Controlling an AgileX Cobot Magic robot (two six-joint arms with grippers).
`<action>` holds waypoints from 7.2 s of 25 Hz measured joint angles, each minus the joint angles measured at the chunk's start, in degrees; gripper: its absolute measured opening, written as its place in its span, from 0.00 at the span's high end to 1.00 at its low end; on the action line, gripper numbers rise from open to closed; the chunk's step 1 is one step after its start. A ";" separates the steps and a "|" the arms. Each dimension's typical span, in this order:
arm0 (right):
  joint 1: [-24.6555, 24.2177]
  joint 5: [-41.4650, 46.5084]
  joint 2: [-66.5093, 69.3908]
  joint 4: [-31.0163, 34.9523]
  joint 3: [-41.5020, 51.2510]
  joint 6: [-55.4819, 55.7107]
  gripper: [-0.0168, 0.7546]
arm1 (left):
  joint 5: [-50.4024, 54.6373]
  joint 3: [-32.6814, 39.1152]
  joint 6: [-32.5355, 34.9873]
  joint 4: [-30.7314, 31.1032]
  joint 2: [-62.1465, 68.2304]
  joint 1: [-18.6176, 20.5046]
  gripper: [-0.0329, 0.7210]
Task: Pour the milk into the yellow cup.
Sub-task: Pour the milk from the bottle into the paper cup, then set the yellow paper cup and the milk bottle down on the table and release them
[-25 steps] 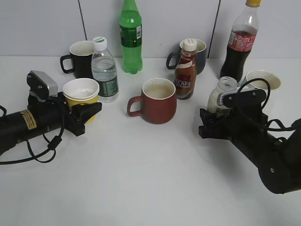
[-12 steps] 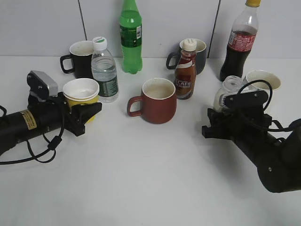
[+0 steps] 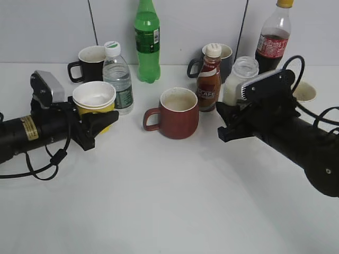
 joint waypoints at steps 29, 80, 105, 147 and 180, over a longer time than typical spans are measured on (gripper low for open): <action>5.67 31.10 -6.53 -27.67 -19.57 -19.95 0.41 | -0.06 -0.14 -8.12 6.70 -3.32 -12.72 0.48; 5.67 27.89 -6.53 -25.61 -19.57 -60.53 0.41 | -0.06 -1.72 -8.12 10.94 -3.32 -16.40 0.48; 5.67 27.85 -6.53 -25.61 -19.57 -63.80 0.41 | -0.06 -1.72 -8.12 10.90 -3.32 -16.40 0.48; 2.33 22.44 -6.53 -10.89 -17.47 -3.34 0.41 | -0.01 0.62 -8.12 5.01 -5.77 -4.34 0.49; -8.29 3.89 6.37 -14.25 -3.40 9.00 0.41 | 0.04 -4.75 -6.55 -2.65 9.13 -2.21 0.49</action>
